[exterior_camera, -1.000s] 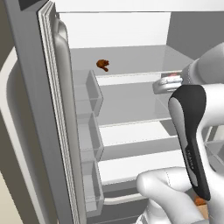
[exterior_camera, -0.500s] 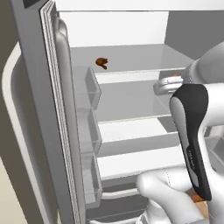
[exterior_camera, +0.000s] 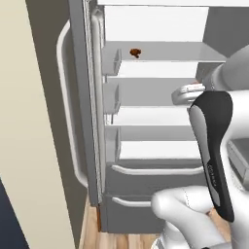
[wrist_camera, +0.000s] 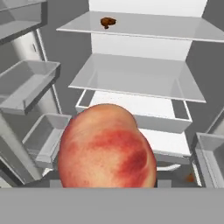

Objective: Open the fridge, remove the peach, cucumber, and chicken drumstick, and place them on any counter.

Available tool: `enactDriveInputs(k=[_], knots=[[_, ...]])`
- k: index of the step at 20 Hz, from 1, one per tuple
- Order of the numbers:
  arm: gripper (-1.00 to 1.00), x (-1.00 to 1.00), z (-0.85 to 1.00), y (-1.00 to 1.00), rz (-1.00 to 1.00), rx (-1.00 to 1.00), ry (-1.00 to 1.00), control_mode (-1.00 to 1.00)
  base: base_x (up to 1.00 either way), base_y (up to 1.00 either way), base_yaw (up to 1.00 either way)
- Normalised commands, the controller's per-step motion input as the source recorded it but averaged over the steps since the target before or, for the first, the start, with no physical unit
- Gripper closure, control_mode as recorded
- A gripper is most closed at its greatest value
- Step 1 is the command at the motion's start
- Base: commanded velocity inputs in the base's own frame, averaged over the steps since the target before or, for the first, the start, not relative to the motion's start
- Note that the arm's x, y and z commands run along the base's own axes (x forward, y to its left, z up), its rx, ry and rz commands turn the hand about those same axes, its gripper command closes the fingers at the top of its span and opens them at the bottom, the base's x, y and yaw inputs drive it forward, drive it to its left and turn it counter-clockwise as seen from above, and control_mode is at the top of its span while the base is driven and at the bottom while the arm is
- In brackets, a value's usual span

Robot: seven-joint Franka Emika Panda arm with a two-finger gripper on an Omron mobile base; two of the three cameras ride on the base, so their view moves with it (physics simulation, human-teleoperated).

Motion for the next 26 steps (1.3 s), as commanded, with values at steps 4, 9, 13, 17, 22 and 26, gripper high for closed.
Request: enactDriveInputs(k=[4,9,13,17,22,26], knots=[[1.0,0.0,0.0,0.0,0.0,0.0,0.0,1.0,-0.71,-0.04,0.75],[1.0,0.0,0.0,0.0,0.0,0.0,0.0,1.0,-0.73,-0.11,0.89],[1.0,0.0,0.0,0.0,0.0,0.0,0.0,1.0,-0.77,-0.11,0.89],[1.0,0.0,0.0,0.0,0.0,0.0,0.0,1.0,-0.77,-0.11,0.88],[1.0,0.0,0.0,0.0,0.0,0.0,0.0,1.0,-0.74,-0.08,0.88],[1.0,0.0,0.0,0.0,0.0,0.0,0.0,1.0,-0.64,-0.08,0.9]])
